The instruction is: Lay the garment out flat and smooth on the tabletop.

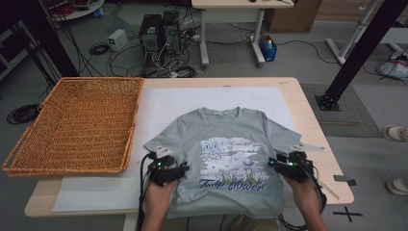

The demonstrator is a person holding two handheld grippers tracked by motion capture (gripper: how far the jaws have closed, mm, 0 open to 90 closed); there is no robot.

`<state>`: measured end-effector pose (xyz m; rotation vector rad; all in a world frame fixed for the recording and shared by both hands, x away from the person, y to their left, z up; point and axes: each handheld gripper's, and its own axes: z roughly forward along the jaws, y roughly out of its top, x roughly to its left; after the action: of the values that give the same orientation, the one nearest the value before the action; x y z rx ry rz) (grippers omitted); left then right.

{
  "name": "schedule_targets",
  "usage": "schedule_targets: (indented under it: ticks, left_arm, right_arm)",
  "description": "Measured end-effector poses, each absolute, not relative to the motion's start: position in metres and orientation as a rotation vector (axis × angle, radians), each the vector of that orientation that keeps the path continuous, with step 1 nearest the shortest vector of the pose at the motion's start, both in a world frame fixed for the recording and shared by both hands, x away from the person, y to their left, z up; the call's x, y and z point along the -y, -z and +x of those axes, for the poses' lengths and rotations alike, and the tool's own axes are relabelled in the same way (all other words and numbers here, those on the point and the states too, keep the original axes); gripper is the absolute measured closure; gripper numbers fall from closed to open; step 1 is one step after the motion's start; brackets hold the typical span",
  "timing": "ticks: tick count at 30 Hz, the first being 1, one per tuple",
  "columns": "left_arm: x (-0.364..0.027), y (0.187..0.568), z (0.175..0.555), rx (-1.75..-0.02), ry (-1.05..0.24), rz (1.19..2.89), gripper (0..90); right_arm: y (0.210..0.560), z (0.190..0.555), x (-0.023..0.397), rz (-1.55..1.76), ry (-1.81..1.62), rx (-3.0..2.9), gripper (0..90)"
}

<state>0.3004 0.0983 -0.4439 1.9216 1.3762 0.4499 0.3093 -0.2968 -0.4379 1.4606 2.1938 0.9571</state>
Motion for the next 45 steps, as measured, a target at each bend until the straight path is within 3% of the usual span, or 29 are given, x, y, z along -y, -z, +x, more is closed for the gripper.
schedule_targets:
  ticks: [1,2,3,4,12,13,15,17,19,26,29,30,31,33,34,35,45]
  left_arm:
    - [-0.095,0.442,0.306,-1.381,-0.495,1.953,59.2]
    - [-0.096,0.441,0.313,-1.376,-0.466,1.956,76.1]
    - [-0.095,0.44,0.318,-1.378,-0.48,1.967,80.6]
    - [-0.094,0.439,0.325,-1.38,-0.512,1.983,82.1]
    - [-0.103,0.442,0.367,-1.461,-0.576,1.888,82.0]
    - [-0.103,0.442,0.366,-1.458,-0.582,1.883,79.6]
    - [-0.103,0.439,0.359,-1.442,-0.591,1.872,66.6]
    - [-0.105,0.436,0.345,-1.402,-0.585,1.859,54.7]
    - [-0.106,0.436,0.335,-1.374,-0.595,1.867,50.8]
    - [-0.118,0.453,0.228,-1.315,-0.539,1.791,47.9]
    - [-0.115,0.46,0.208,-1.289,-0.511,1.799,48.0]
    - [-0.111,0.464,0.195,-1.24,-0.555,1.802,48.4]
    - [-0.11,0.465,0.192,-1.225,-0.594,1.815,49.5]
    - [-0.111,0.467,0.189,-1.212,-0.603,1.81,65.9]
    - [-0.114,0.467,0.187,-1.196,-0.584,1.811,75.7]
    - [-0.114,0.467,0.186,-1.193,-0.58,1.809,84.0]
    - [-0.13,0.458,0.146,-1.183,-0.463,1.79,85.6]
  right_arm:
    - [0.441,0.315,0.292,1.451,-0.933,-2.214,64.3]
    - [0.442,0.321,0.285,1.39,-0.872,-2.207,77.3]
    - [0.441,0.324,0.282,1.358,-0.873,-2.208,87.9]
    - [0.441,0.329,0.28,1.336,-0.842,-2.201,88.7]
    - [0.444,0.372,0.272,1.261,-0.771,-2.091,88.0]
    - [0.444,0.373,0.271,1.261,-0.768,-2.085,83.9]
    - [0.442,0.371,0.272,1.289,-0.798,-2.062,69.4]
    - [0.436,0.355,0.277,1.307,-0.878,-2.008,62.6]
    - [0.432,0.329,0.288,1.322,-0.974,-1.965,59.3]
    - [0.445,0.227,0.314,1.399,-1.191,-1.97,54.3]
    - [0.455,0.207,0.315,1.402,-1.177,-1.999,54.2]
    - [0.465,0.197,0.313,1.407,-1.153,-2.023,56.6]
    - [0.468,0.192,0.312,1.371,-1.149,-1.996,65.4]
    - [0.468,0.189,0.312,1.342,-1.135,-2.008,85.5]
    - [0.468,0.189,0.311,1.321,-1.131,-2.021,88.1]
    - [0.467,0.188,0.309,1.305,-1.116,-2.028,88.6]
    - [0.454,0.156,0.325,1.307,-1.121,-2.059,88.9]
